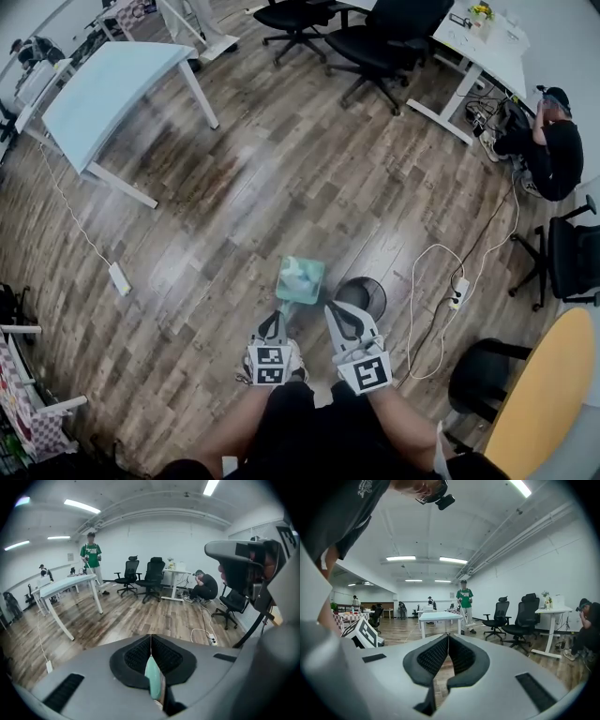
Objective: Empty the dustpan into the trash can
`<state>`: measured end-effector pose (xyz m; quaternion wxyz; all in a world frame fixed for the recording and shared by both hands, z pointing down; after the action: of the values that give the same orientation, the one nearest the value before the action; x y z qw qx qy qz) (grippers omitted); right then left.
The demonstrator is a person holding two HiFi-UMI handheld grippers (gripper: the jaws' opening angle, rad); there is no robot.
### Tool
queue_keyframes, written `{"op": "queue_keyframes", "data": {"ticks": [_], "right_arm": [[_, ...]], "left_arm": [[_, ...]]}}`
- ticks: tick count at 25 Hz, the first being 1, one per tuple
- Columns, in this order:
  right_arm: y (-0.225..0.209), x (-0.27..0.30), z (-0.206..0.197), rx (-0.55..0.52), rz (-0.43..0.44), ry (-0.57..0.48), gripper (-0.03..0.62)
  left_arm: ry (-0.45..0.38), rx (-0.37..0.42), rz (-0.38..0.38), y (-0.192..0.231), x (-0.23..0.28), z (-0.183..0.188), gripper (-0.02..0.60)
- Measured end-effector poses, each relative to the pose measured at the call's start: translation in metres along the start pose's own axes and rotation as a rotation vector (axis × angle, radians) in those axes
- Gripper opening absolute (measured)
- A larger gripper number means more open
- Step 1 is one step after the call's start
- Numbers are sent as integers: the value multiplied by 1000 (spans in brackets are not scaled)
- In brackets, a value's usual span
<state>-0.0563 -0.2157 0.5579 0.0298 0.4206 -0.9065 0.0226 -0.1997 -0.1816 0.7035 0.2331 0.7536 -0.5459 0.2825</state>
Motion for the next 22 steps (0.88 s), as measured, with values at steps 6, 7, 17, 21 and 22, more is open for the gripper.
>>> {"op": "queue_keyframes", "data": {"ticks": [6, 7, 17, 21, 22], "right_arm": [[-1, -9, -22, 35, -3, 53, 24], [-1, -10, -27, 40, -4, 67, 23], [-4, -17, -55, 41, -27, 133, 23], [-10, -23, -65, 50, -41, 154, 24], [-12, -25, -67, 52, -43, 156, 24]], "left_arm": [[18, -39, 4, 13, 18, -16, 23], [29, -42, 3, 14, 22, -18, 99], [218, -105, -49, 4, 78, -57, 257], [264, -125, -83, 4, 99, -68, 282], [278, -124, -90, 3, 104, -70, 282]]}}
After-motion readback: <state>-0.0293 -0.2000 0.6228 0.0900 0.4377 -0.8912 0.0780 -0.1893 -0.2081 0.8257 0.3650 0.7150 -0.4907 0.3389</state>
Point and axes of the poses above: the fingertips, and each gripper's own axes: x forward along the fingers, y to its left, z out of its top, the point moved 4 cm from there along -x, backward along the fingers, and after that the axes turned 1 degree about -z, right-handed, at the moved point
